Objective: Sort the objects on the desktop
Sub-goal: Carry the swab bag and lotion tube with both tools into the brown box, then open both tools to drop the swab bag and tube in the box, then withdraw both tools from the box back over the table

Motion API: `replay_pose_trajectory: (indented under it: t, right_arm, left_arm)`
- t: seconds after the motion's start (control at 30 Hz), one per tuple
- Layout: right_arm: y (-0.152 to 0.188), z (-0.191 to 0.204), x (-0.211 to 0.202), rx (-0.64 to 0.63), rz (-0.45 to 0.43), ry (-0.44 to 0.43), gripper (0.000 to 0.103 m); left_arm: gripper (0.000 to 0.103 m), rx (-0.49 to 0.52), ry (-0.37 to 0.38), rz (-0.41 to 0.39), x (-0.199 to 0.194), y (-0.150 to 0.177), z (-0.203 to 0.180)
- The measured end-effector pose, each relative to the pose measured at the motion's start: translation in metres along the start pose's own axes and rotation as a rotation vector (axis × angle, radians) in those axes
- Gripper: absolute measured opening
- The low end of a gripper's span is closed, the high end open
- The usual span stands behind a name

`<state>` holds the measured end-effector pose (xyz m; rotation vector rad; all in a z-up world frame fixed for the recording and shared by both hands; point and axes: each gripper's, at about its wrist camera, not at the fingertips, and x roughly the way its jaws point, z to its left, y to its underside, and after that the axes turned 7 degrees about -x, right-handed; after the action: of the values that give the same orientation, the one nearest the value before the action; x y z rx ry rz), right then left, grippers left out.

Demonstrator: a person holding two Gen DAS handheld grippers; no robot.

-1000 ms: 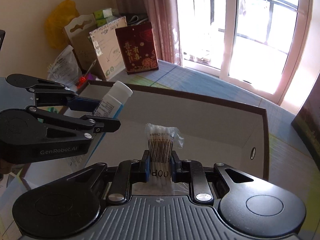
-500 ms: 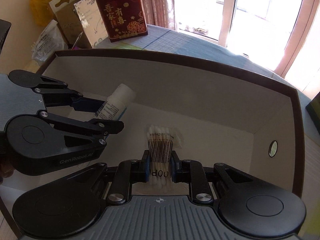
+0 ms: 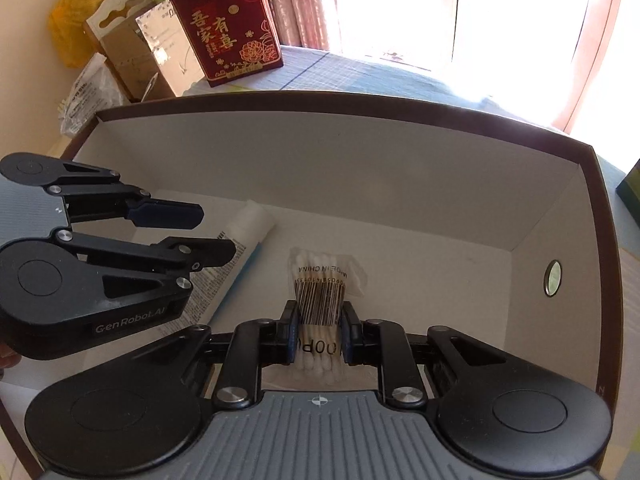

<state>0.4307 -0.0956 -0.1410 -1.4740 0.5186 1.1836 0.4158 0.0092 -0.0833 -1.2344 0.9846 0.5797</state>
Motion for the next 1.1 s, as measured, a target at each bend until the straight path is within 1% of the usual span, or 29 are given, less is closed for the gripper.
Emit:
replay_pose_trajectory:
  t: [0.07,0.1,0.13,0.23,0.27,0.33,0.37,0.4,0.43,0.57,0.73,0.9,1.1]
  right_arm:
    - [0.003,0.002,-0.004,-0.01,-0.009,-0.003,0.037]
    - [0.003,0.004,-0.006,-0.019,-0.011,-0.005,0.056]
    - [0.004,0.007,-0.008,-0.029,-0.019,0.0,0.065]
    - [0.005,0.012,-0.014,-0.052,-0.04,0.015,0.071]
    - [0.005,0.013,-0.016,-0.055,-0.046,0.015,0.076]
    - [0.007,0.015,-0.021,-0.065,-0.059,0.013,0.086]
    - [0.008,0.016,-0.025,-0.072,-0.065,0.017,0.089]
    - [0.01,0.018,-0.029,-0.08,-0.073,0.019,0.095]
    - [0.012,0.02,-0.032,-0.087,-0.083,0.021,0.101]
    - [0.019,0.026,-0.044,-0.105,-0.095,0.043,0.101]
    - [0.032,0.034,-0.058,-0.137,-0.114,0.075,0.101]
    - [0.046,0.037,-0.074,-0.103,-0.134,0.071,0.101]
    - [0.058,0.044,-0.093,-0.077,-0.148,0.098,0.101]
  left_arm:
    - [0.027,-0.001,-0.009,0.004,-0.002,0.002,0.001]
    - [0.028,-0.004,-0.011,0.006,-0.003,0.002,0.002]
    - [0.028,-0.008,-0.016,0.006,-0.004,0.003,0.003]
    - [0.036,-0.022,-0.028,0.003,-0.009,0.005,0.007]
    - [0.04,-0.028,-0.032,0.002,-0.012,0.006,0.008]
    - [0.052,-0.037,-0.042,-0.004,-0.019,0.008,0.01]
    - [0.064,-0.039,-0.05,-0.011,-0.024,0.009,0.011]
    - [0.073,-0.039,-0.054,-0.021,-0.029,0.011,0.011]
    - [0.075,-0.038,-0.053,-0.03,-0.033,0.012,0.011]
    - [0.08,-0.053,-0.053,-0.04,-0.048,0.018,0.009]
    - [0.081,-0.072,-0.048,-0.068,-0.069,0.026,0.001]
    - [0.083,-0.073,-0.058,-0.102,-0.092,0.035,-0.01]
    - [0.084,-0.114,-0.052,-0.101,-0.114,0.045,-0.019]
